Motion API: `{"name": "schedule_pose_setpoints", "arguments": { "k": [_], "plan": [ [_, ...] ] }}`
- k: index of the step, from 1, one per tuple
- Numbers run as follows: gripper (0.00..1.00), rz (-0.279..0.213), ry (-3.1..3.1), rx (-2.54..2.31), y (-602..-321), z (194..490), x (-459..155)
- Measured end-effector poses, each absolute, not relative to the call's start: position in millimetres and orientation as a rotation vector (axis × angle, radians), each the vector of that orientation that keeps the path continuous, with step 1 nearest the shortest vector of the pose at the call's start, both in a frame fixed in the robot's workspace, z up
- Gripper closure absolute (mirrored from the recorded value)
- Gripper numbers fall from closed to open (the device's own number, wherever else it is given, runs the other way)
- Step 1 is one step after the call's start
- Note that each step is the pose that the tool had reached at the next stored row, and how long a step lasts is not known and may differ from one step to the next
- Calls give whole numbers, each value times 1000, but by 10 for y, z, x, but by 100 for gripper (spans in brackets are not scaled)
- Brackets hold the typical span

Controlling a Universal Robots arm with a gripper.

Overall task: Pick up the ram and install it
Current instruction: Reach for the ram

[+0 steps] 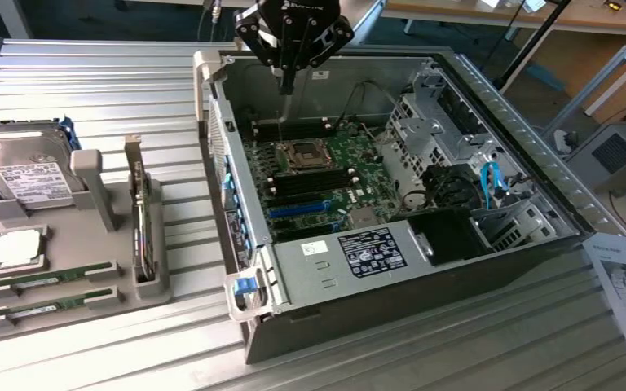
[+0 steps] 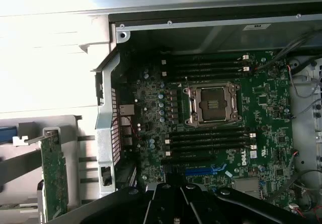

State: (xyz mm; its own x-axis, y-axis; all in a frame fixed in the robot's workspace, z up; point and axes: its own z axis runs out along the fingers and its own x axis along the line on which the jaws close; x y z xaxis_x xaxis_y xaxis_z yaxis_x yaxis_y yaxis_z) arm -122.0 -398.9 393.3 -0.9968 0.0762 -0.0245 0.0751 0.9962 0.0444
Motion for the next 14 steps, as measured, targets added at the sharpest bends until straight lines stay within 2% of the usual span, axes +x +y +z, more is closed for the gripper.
{"name": "schedule_pose_setpoints", "arguments": {
  "k": [14],
  "plan": [
    [89,68,3112,118,-4001,3933,-1374]
  ]
}}
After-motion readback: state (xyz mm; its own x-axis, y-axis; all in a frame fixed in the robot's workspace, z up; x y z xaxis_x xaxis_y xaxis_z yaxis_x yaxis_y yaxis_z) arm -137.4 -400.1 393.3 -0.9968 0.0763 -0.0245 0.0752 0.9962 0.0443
